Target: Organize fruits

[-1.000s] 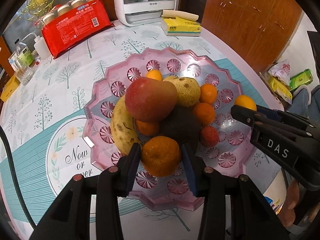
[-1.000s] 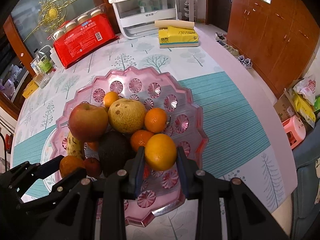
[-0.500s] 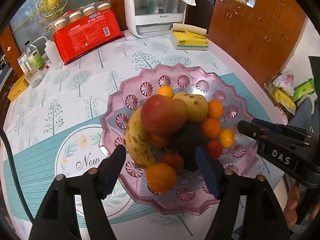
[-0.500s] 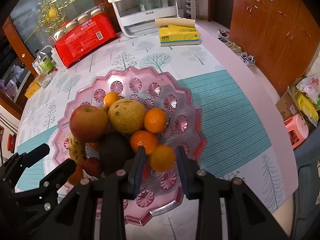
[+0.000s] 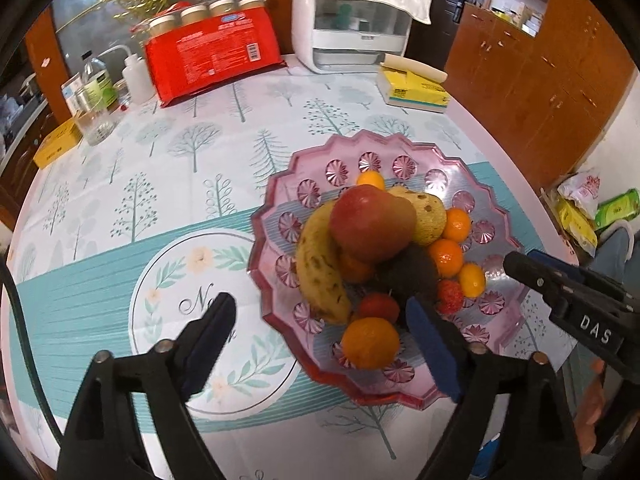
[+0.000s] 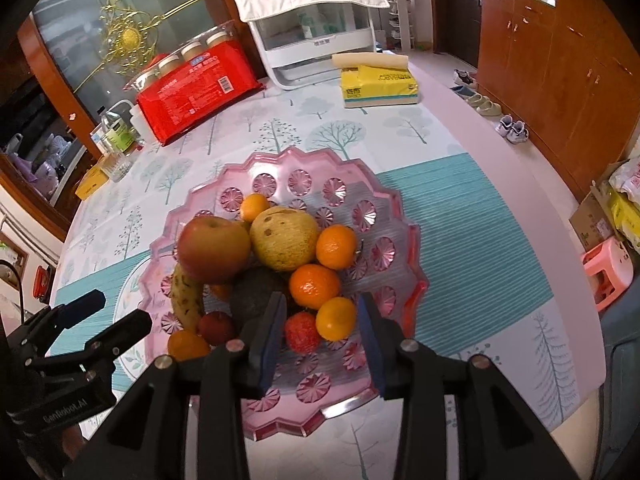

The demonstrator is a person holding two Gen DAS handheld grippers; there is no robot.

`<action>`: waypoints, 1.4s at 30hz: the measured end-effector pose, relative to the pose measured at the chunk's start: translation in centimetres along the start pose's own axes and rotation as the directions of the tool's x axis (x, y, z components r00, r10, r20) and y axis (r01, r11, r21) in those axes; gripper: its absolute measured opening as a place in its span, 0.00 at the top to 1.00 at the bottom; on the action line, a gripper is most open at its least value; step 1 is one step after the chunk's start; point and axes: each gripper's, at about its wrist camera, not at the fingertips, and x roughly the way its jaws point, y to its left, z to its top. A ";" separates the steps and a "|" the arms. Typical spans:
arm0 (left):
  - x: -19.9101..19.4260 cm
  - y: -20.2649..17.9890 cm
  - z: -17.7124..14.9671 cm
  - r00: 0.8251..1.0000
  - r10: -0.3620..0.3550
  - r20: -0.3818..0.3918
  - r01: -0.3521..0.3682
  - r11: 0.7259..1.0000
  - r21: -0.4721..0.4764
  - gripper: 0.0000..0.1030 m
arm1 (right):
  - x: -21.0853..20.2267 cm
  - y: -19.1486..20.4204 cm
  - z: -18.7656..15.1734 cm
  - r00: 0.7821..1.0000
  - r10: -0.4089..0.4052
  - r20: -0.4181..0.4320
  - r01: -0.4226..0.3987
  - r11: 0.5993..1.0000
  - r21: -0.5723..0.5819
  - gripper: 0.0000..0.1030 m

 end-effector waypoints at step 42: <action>-14.3 4.8 -4.3 0.976 0.179 0.126 -0.155 0.972 -0.177 0.02 | -13.9 9.7 -3.9 0.986 0.021 0.164 0.008 0.984 -0.180 0.26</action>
